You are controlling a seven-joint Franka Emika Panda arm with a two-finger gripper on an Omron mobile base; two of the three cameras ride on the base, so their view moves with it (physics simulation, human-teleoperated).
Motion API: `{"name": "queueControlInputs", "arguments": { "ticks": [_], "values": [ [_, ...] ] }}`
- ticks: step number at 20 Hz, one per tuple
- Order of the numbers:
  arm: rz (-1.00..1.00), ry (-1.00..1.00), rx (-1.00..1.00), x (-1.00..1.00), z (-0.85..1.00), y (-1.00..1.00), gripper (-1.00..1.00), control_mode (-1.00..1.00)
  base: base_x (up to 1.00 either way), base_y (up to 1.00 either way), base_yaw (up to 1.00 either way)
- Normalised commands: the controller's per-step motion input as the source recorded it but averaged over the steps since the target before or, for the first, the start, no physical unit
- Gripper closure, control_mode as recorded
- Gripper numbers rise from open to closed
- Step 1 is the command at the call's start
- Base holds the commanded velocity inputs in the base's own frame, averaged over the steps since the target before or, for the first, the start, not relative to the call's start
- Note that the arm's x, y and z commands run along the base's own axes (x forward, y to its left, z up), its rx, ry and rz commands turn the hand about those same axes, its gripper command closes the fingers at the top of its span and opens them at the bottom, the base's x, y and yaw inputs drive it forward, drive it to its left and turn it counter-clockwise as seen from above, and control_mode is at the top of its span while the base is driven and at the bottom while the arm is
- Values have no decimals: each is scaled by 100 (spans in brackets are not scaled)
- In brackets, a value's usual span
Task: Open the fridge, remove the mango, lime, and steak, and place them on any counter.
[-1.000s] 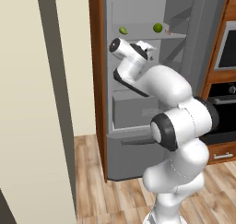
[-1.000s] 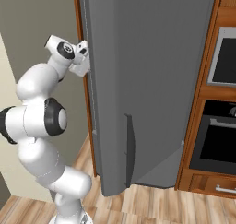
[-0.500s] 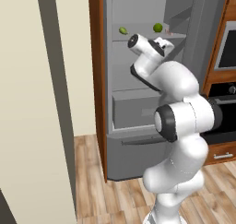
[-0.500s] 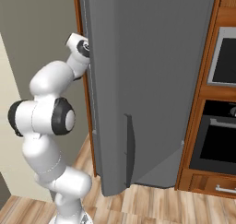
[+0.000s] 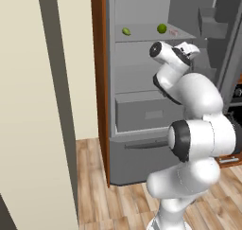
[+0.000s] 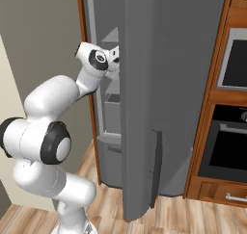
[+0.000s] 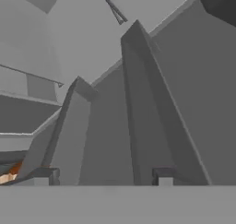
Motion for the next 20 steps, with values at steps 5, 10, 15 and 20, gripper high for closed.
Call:
{"name": "queueControlInputs", "arguments": {
  "ticks": [5,10,15,20],
  "values": [
    [-9,-8,0,-59,10,-100,-100,-100,0,0,0],
    [-13,0,2,-1,60,-76,-100,-100,0,0,0],
    [-6,1,17,11,79,-9,-100,-100,0,0,0],
    [0,1,11,-1,20,23,-100,-100,0,0,0]
  ]
}}
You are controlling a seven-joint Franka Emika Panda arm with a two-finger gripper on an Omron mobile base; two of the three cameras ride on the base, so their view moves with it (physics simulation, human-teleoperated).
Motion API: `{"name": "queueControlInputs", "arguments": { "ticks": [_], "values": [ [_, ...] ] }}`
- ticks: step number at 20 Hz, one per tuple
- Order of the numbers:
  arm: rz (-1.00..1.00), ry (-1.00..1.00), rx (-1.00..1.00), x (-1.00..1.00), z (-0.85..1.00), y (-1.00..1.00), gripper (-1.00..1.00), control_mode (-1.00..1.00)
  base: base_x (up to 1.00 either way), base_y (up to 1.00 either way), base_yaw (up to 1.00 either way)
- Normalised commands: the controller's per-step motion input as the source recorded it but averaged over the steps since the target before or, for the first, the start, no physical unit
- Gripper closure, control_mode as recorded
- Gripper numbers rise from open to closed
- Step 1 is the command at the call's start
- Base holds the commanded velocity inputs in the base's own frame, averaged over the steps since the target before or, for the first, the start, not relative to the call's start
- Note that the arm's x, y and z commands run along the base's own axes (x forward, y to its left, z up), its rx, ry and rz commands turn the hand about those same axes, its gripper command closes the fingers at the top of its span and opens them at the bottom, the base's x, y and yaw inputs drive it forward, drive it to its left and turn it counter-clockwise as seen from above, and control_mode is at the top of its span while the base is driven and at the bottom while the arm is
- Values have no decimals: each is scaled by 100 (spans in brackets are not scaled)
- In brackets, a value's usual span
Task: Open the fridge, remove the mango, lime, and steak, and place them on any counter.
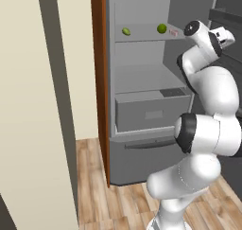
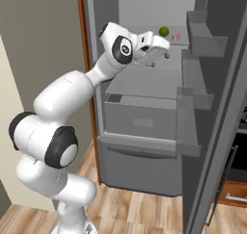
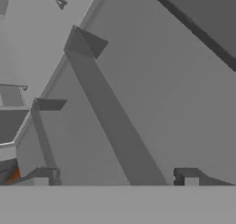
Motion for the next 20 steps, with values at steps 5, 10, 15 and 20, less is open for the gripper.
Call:
{"name": "queueControlInputs", "arguments": {
  "ticks": [5,10,15,20],
  "values": [
    [0,-2,1,-55,-18,96,-100,-100,0,0,0],
    [0,-2,20,-60,-3,96,-100,-100,0,0,0],
    [1,11,55,-41,10,67,-100,-100,0,0,0],
    [5,10,20,-25,2,21,-100,-100,0,0,0]
  ]
}}
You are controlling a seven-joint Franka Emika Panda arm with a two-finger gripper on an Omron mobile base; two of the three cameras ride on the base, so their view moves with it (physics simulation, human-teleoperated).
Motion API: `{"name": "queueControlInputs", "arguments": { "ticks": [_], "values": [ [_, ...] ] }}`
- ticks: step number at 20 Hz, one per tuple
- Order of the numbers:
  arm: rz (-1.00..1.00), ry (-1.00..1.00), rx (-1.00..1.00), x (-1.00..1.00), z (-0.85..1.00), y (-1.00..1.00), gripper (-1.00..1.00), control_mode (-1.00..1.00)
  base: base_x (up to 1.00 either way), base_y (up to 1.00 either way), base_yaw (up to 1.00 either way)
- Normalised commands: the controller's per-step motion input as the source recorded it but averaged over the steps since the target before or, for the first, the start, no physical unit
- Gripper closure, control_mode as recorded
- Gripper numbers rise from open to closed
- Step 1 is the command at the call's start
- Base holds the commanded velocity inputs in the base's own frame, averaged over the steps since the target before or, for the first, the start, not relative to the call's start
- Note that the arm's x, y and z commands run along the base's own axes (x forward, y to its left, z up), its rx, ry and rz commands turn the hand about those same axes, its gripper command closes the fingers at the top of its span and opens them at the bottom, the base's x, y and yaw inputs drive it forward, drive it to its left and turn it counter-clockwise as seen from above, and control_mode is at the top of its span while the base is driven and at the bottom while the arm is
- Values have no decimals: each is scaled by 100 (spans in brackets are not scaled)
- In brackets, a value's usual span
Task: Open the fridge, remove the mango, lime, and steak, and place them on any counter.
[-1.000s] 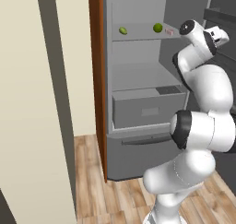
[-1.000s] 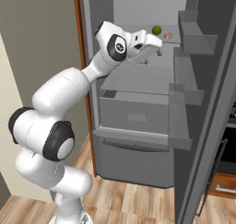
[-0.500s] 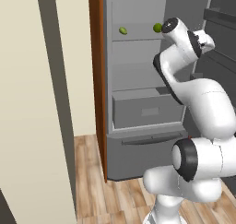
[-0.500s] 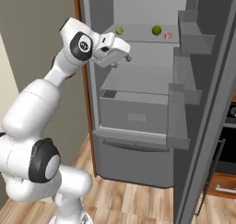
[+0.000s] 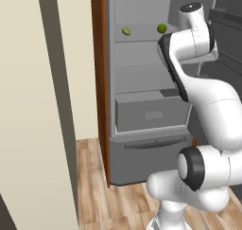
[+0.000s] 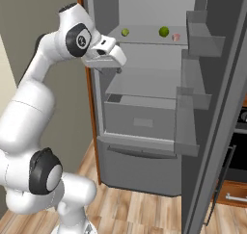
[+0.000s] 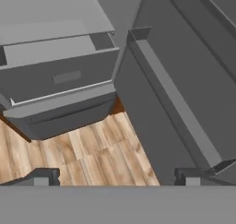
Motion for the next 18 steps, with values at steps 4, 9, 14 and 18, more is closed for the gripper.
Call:
{"name": "queueControlInputs", "arguments": {
  "ticks": [4,9,14,18],
  "values": [
    [1,-7,4,-8,-1,0,-100,-100,0,0,0],
    [17,-24,19,-6,0,4,-100,-100,0,0,0],
    [24,-23,12,-9,0,9,-100,-100,0,0,0],
    [4,-7,1,-11,1,32,-100,-100,0,0,0]
  ]
}}
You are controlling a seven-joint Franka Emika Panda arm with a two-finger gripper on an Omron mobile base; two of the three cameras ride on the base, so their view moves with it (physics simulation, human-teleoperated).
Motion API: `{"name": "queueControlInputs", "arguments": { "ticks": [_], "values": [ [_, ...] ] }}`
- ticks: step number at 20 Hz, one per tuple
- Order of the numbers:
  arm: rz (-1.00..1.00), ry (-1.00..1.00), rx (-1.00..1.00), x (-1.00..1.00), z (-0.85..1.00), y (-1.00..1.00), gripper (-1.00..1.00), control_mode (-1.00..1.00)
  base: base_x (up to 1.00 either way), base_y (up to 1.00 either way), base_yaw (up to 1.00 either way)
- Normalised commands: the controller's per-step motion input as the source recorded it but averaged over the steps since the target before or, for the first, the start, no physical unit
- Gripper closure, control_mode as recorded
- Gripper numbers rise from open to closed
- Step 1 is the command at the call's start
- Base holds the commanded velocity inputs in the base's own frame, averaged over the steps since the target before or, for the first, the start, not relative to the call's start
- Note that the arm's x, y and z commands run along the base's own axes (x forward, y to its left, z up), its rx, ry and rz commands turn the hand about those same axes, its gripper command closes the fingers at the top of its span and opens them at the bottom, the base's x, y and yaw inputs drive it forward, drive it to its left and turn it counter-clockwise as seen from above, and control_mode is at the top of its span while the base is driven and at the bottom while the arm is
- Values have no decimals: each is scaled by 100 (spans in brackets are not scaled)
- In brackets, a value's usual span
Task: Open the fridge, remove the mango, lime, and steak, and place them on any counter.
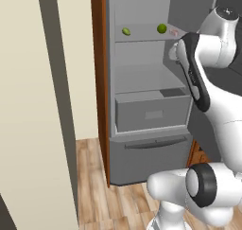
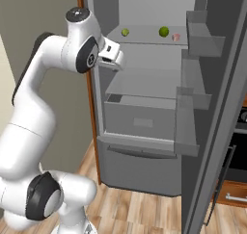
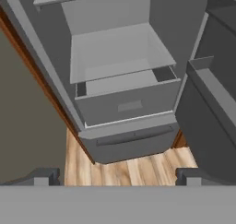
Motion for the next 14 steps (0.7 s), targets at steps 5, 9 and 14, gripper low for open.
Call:
{"name": "queueControlInputs", "arguments": {
  "ticks": [5,9,14],
  "values": [
    [0,-2,-1,-25,3,36,-100,-100,0,0,0],
    [10,0,0,-35,0,4,-100,-100,0,0,0],
    [4,0,-1,-42,0,4,-100,-100,0,0,0]
  ]
}}
